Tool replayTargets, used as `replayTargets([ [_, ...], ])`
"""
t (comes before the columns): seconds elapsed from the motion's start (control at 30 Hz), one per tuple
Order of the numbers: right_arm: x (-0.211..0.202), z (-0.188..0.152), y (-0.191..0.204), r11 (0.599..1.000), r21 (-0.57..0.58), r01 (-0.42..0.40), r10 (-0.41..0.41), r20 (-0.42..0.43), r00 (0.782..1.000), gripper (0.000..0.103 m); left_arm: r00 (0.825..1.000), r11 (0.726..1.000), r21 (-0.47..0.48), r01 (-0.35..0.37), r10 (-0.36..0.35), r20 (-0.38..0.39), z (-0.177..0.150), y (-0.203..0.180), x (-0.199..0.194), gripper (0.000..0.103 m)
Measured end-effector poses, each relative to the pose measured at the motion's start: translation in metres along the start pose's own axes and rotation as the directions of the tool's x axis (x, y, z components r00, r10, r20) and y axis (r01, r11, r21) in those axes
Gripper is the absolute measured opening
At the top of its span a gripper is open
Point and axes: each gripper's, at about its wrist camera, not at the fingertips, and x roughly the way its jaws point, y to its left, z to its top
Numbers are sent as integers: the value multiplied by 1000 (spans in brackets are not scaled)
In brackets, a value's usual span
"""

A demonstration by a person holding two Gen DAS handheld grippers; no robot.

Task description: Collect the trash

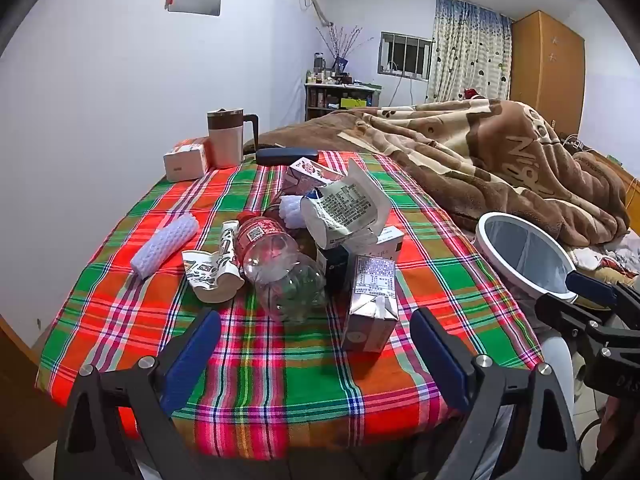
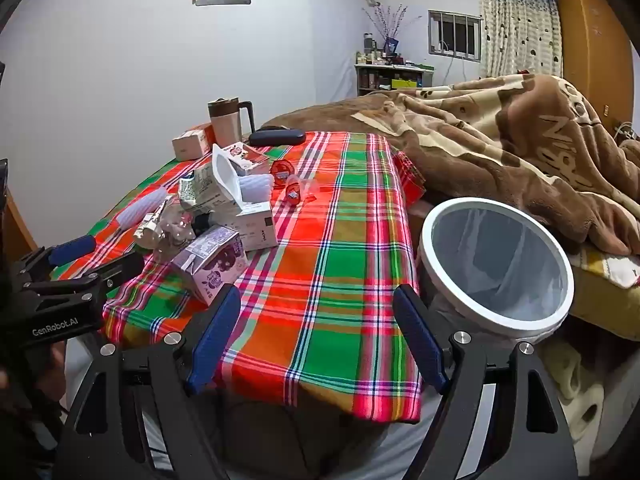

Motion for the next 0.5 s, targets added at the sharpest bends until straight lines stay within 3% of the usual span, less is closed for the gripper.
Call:
replayTargets([
  [0.5, 1, 0, 1, 1000, 5, -5, 5, -9, 1000, 80, 1000, 1000, -1, -4, 4, 11, 1, 0, -2, 96],
])
